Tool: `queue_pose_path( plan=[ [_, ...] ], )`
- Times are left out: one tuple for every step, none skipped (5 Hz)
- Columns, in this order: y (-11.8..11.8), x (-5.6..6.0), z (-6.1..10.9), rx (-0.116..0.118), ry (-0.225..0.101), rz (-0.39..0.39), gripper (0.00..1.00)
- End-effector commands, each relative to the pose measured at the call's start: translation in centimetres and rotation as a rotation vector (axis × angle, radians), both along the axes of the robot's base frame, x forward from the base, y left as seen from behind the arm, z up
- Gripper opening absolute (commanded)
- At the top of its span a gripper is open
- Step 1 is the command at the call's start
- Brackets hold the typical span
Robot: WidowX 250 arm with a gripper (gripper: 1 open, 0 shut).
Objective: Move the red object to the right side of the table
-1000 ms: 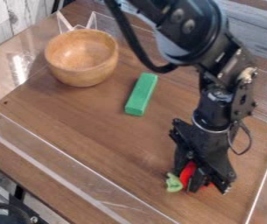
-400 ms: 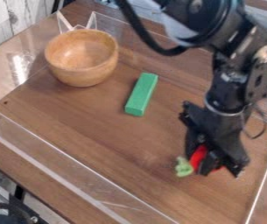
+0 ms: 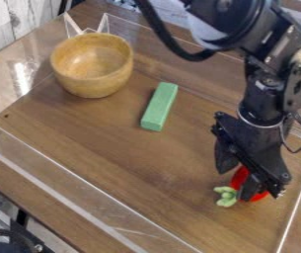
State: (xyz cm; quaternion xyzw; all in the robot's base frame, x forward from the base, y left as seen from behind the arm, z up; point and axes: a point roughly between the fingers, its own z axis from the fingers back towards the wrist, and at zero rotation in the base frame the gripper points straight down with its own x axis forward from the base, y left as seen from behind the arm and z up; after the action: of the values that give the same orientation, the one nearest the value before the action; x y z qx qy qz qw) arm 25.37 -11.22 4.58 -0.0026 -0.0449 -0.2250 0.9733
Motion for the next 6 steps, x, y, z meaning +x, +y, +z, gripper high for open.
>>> queue_pose_path(
  plan=[
    [0.8, -0.2, 1.2, -0.01, -0.032, 0.039, 0.0],
    [0.7, 0.4, 0.9, -0.007, -0.029, -0.028, 1.0],
    [1.4, 0.7, 2.4, 0.016, -0.027, -0.074, 1.0],
    [2.3, 0.9, 4.7, 0.045, -0.054, -0.019, 1.0],
    [4.0, 1.1, 7.3, 0.078, -0.084, 0.052, 1.0],
    [6.0, 1.4, 9.5, 0.083, -0.131, 0.115, 1.0]
  ],
)
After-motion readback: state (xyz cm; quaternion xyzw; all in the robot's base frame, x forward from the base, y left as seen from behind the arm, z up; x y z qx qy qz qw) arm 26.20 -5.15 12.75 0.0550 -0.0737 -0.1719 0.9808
